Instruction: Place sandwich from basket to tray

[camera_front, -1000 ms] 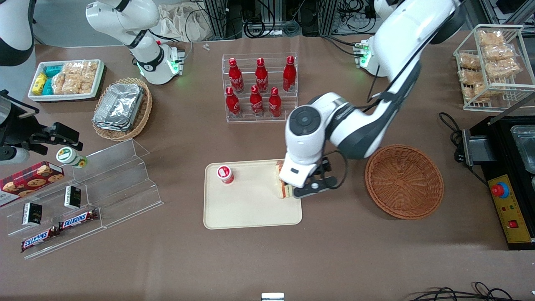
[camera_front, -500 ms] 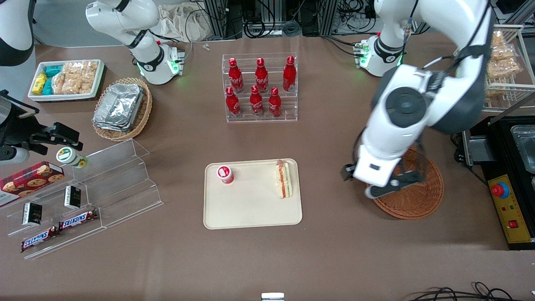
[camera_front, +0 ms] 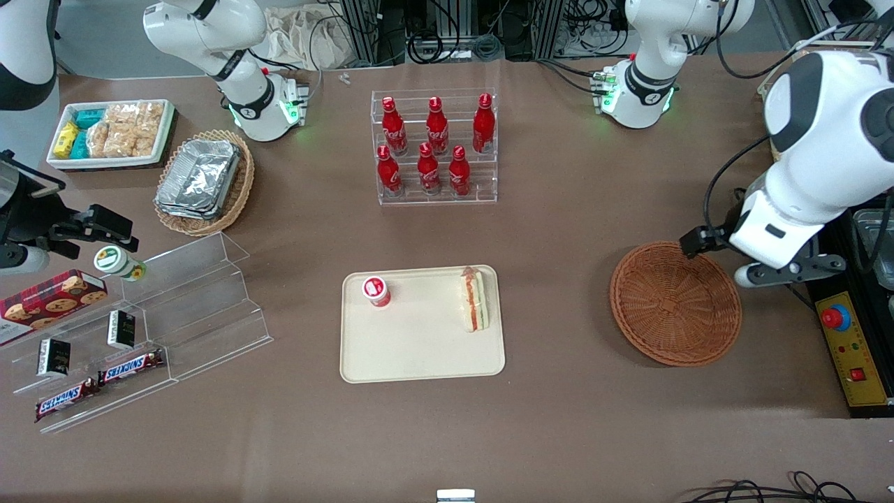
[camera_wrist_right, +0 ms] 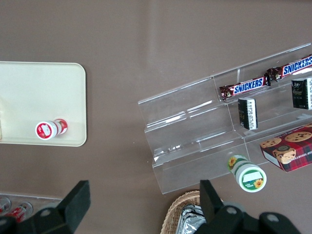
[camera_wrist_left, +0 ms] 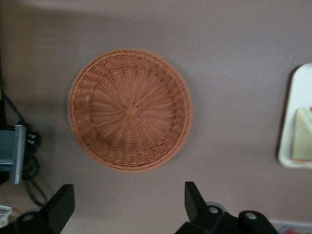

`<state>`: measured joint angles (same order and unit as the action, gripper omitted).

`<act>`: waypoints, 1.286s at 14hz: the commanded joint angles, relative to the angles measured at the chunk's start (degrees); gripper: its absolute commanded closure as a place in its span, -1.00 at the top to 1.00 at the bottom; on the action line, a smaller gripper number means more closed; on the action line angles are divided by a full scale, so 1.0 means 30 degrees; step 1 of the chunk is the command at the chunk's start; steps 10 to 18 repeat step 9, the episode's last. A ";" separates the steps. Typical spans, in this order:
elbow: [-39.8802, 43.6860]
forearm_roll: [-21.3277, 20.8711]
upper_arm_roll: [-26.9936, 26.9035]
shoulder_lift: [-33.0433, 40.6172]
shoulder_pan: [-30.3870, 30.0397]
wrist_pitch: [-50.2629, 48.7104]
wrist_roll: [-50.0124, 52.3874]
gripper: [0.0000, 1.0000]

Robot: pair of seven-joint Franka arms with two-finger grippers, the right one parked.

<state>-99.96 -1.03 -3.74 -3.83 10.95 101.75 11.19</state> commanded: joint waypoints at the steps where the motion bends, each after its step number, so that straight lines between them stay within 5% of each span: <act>1: -0.1659 0.0284 -0.1326 0.1569 0.0042 0.0157 -0.2901 1.00; 5: -0.0580 0.0372 -0.2296 0.0929 -0.0016 -0.0603 -0.4842 1.00; 9: 0.3399 0.0372 -0.2356 -0.1705 -0.0017 -0.3237 -0.6214 1.00; 18: 0.3399 0.0372 -0.2356 -0.1705 -0.0017 -0.3237 -0.6214 1.00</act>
